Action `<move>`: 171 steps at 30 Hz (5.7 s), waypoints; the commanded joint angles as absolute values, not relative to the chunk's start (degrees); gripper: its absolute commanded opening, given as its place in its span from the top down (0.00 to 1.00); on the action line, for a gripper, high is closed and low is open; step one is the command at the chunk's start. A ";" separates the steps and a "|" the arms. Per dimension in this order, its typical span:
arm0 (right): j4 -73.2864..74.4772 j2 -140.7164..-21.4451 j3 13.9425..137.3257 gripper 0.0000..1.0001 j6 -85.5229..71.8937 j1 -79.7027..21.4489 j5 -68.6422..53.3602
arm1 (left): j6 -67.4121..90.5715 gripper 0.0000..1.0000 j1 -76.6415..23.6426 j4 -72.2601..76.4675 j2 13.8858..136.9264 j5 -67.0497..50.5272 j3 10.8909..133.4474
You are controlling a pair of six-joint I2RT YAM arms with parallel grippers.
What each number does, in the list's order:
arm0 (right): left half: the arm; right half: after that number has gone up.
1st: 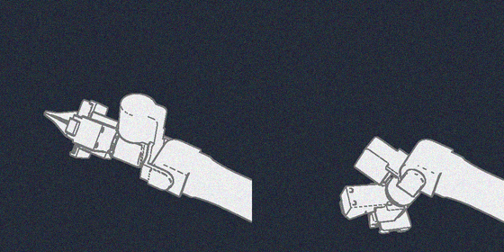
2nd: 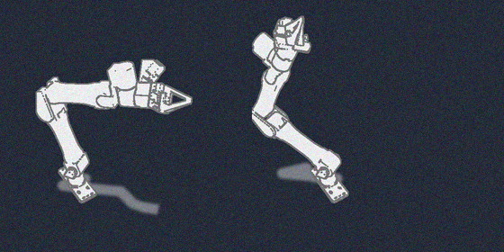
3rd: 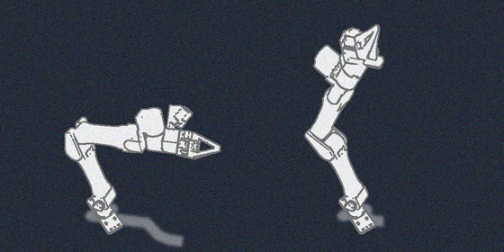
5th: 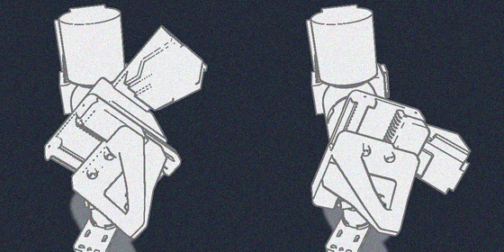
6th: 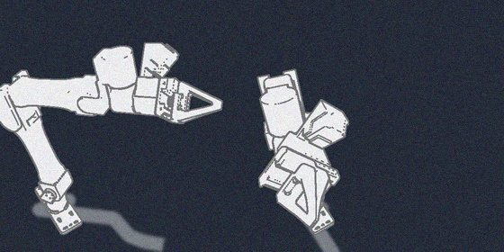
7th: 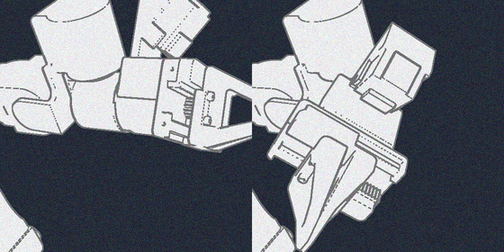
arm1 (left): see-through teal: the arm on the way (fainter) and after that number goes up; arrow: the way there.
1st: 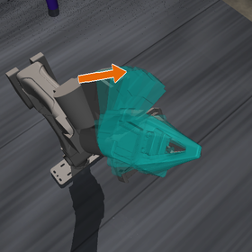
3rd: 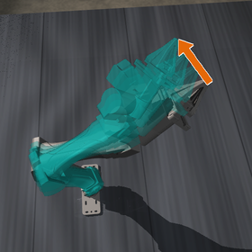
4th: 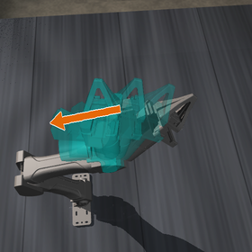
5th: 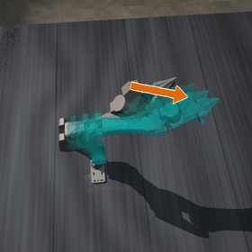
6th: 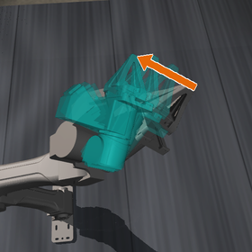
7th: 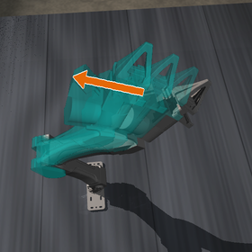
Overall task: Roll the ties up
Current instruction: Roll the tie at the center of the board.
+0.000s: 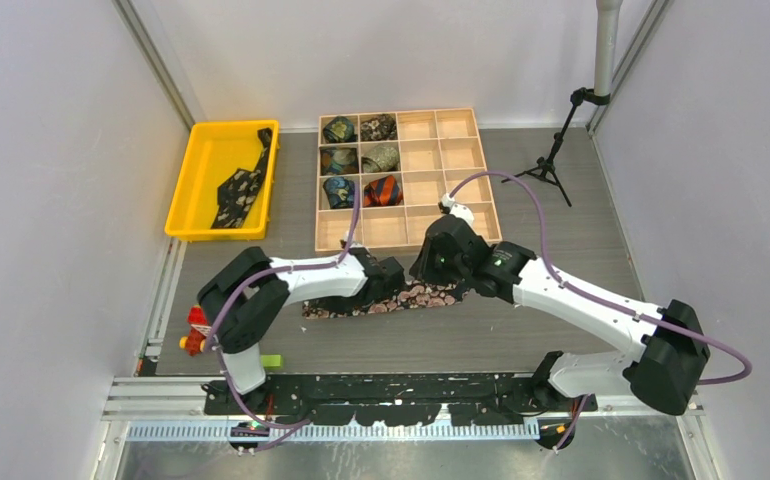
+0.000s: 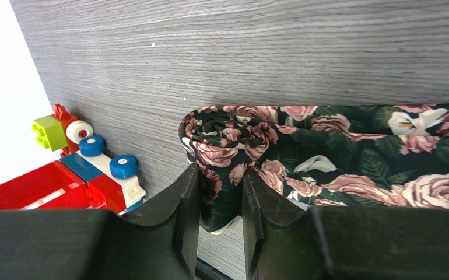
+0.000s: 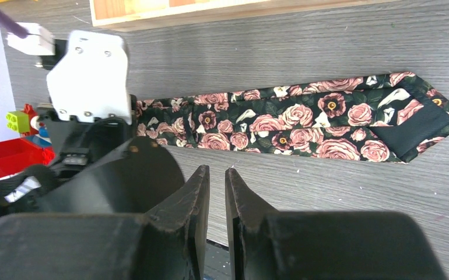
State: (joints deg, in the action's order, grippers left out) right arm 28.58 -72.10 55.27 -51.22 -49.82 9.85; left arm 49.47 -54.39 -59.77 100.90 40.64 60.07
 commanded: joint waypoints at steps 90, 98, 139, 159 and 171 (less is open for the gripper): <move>23.30 -114.34 84.25 0.64 -54.89 -62.37 5.38 | 39.99 0.35 -27.96 -33.31 47.90 8.44 30.48; 22.63 -114.28 81.59 0.71 -54.23 -61.67 5.70 | 39.82 0.35 -27.79 -29.42 48.28 6.44 28.13; 14.01 -113.09 68.57 0.75 -55.61 -58.73 3.72 | 41.32 0.42 -8.79 -5.87 55.45 -26.87 16.13; 13.74 -112.56 67.09 0.76 -55.72 -58.35 3.69 | 42.41 0.43 -6.20 1.67 63.12 -35.42 14.69; 15.32 -111.29 68.80 0.76 -54.67 -58.32 3.58 | 42.20 0.72 -7.27 0.30 62.81 -33.92 15.79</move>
State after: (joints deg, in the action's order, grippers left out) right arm 7.33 -111.37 69.41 -57.19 -58.61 -0.12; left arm 42.87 -6.02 0.30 63.75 -33.21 15.07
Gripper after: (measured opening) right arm 0.241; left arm 0.315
